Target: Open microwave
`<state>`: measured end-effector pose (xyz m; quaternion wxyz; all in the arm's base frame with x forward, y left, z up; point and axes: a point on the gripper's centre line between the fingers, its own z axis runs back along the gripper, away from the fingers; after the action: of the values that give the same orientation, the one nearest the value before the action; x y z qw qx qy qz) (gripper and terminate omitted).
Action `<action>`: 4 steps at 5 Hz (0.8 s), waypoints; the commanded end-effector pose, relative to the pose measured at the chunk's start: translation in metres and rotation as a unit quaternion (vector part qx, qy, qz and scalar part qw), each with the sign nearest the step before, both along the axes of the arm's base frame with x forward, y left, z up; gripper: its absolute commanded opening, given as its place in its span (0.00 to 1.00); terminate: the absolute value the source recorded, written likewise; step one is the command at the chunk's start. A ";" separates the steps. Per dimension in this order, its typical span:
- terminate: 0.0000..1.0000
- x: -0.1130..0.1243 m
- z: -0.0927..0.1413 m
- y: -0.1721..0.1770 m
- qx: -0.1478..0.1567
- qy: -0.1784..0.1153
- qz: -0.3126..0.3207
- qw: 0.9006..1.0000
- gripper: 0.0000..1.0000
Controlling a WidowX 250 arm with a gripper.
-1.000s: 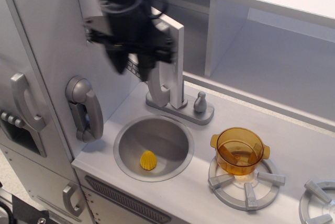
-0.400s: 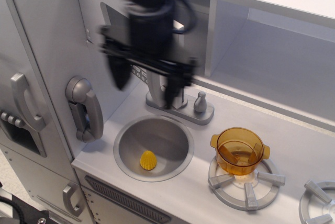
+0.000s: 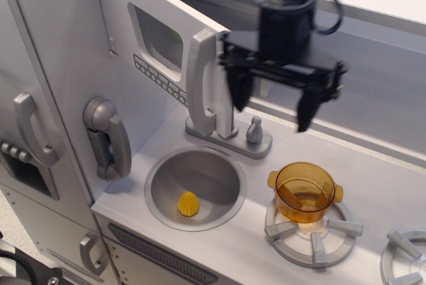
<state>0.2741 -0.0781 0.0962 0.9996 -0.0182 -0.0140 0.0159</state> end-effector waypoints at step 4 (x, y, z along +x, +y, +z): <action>0.00 0.058 0.025 0.086 0.014 -0.060 0.079 0.995 1.00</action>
<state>0.3308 0.0022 0.0940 0.9946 -0.0039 -0.0566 0.0868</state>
